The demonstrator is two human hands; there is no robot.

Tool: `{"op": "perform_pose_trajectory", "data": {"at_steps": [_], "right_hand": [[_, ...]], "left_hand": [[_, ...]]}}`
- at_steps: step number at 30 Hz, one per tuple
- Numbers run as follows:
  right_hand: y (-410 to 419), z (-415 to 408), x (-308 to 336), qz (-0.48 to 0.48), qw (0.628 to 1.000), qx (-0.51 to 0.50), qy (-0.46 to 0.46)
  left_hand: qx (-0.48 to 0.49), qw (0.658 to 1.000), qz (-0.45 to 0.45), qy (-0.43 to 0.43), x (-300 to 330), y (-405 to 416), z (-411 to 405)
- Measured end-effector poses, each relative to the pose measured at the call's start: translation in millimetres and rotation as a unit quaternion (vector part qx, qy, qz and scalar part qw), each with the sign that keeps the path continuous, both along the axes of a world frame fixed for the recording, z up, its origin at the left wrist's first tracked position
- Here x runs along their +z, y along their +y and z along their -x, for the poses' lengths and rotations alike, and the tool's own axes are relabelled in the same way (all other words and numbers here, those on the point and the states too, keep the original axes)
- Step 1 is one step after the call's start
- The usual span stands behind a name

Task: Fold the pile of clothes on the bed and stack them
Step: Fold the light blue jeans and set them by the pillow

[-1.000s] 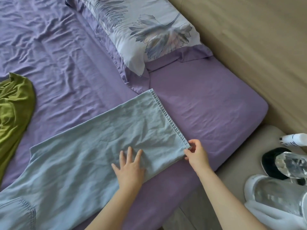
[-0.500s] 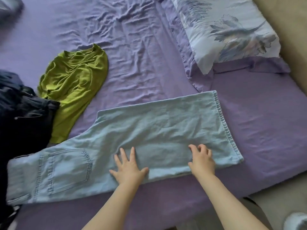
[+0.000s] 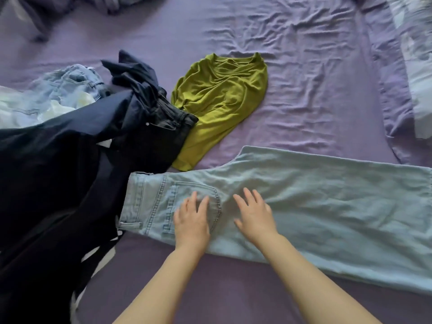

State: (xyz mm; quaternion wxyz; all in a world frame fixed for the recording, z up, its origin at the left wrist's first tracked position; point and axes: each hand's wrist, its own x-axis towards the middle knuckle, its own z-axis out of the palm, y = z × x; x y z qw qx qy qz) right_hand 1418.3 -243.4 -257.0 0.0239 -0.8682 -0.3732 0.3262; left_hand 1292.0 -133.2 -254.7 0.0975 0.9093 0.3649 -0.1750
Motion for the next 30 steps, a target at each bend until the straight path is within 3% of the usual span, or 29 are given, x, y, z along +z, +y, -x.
{"op": "perform_pose_trajectory", "data": {"at_steps": [5, 12, 16, 22, 26, 30], "right_hand": [[53, 37, -16, 0.027, 1.0, 0.009, 0.002], [81, 33, -38, 0.127, 0.99, 0.042, -0.054], [75, 45, -33, 0.113, 0.991, 0.018, -0.074], [77, 47, -34, 0.124, 0.991, 0.021, -0.047], [74, 43, -30, 0.116, 0.992, 0.028, -0.035], [73, 29, -17, 0.066, 0.997, -0.016, 0.036]], "left_hand": [[0.101, 0.995, -0.021, 0.017, 4, 72, 28], [0.192, 0.98, 0.042, -0.039, 6, 131, 59], [0.245, 0.966, 0.079, -0.036, 6, 133, 62], [0.282, 0.958, 0.049, 0.013, 2, 127, 56], [0.315, 0.948, 0.041, -0.011, 8, 120, 49], [0.34, 0.934, 0.095, -0.062, 29, 115, 44]]}}
